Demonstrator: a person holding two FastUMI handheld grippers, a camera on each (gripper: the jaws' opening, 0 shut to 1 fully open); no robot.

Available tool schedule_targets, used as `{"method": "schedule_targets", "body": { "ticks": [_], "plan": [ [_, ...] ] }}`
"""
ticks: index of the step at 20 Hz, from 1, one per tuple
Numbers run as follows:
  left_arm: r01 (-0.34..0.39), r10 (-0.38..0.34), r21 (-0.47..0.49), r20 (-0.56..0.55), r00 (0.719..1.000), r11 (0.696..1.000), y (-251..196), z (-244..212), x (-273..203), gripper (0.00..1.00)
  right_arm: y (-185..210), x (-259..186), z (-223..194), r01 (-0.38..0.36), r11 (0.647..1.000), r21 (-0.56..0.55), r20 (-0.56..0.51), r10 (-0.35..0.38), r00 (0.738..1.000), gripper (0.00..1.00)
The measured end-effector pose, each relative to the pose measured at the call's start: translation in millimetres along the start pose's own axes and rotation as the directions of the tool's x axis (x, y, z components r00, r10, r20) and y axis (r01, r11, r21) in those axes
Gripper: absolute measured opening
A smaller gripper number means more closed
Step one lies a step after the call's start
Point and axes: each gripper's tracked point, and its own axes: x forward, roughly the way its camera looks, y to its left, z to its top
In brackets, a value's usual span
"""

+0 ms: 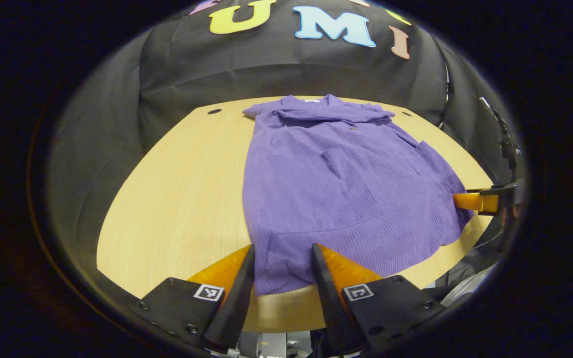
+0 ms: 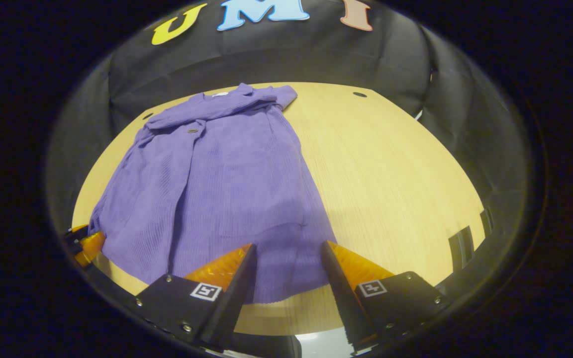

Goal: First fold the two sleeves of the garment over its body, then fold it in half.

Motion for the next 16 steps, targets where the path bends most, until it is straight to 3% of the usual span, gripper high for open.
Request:
{"method": "schedule_targets", "body": {
  "ticks": [1, 3, 4, 5, 6, 7, 8, 10, 13, 16],
  "plan": [
    [0.009, -0.009, 0.002, -0.001, 1.000, 1.000, -5.2, 1.5, 0.3, 0.59, 4.9, 2.3, 1.3, -0.017, 1.000, -0.004, 0.008, 0.017, 1.000, 0.84],
    [0.032, -0.032, 0.009, -0.006, 0.999, 0.999, -14.0, 1.8, 2.0, 0.38, 5.2, 2.5, 1.7, 0.006, 1.000, 0.018, 0.017, -0.006, 1.000, 0.42],
    [0.042, -0.042, 0.025, -0.011, 0.999, 0.999, -14.8, 2.3, 2.6, 0.41, 6.6, 2.1, 2.0, 0.007, 1.000, 0.001, 0.009, -0.007, 1.000, 0.42],
    [0.026, -0.026, -0.011, -0.015, 1.000, 1.000, -13.3, 4.7, 1.7, 0.30, 12.7, 1.1, 6.8, -0.012, 1.000, 0.014, 0.020, 0.012, 1.000, 0.41],
    [0.048, -0.049, -0.039, -0.024, 0.999, 0.998, -18.9, 6.1, 2.0, 0.18, 10.5, 2.7, 6.3, -0.011, 0.999, 0.048, 0.016, 0.010, 1.000, 0.24],
    [0.073, -0.076, -0.062, -0.037, 0.996, 0.995, -24.2, 8.1, 2.7, 0.18, 11.7, 4.1, 5.0, -0.020, 0.998, 0.058, 0.008, 0.019, 1.000, 0.07],
    [0.078, -0.082, -0.096, -0.044, 0.996, 0.992, -26.6, 9.0, 1.9, 0.18, 12.7, 3.5, 5.9, -0.036, 0.996, 0.079, 0.003, 0.035, 0.999, 0.07],
    [0.106, -0.119, -0.192, -0.053, 0.992, 0.976, -28.5, 15.8, 0.4, 0.07, 13.8, -3.2, 12.4, -0.069, 0.988, 0.139, 0.008, 0.069, 0.998, 0.07],
    [0.140, -0.145, -0.238, -0.002, 0.989, 0.961, -30.1, 36.6, -13.6, 0.07, 14.3, -19.0, 32.0, -0.132, 0.962, 0.239, 0.065, 0.120, 0.991, 0.02],
    [0.195, -0.188, -0.258, 0.051, 0.981, 0.946, -35.9, 59.3, -27.5, 0.07, 14.4, -34.5, 54.8, -0.159, 0.960, 0.230, 0.125, 0.133, 0.983, 0.02]
  ]
}}
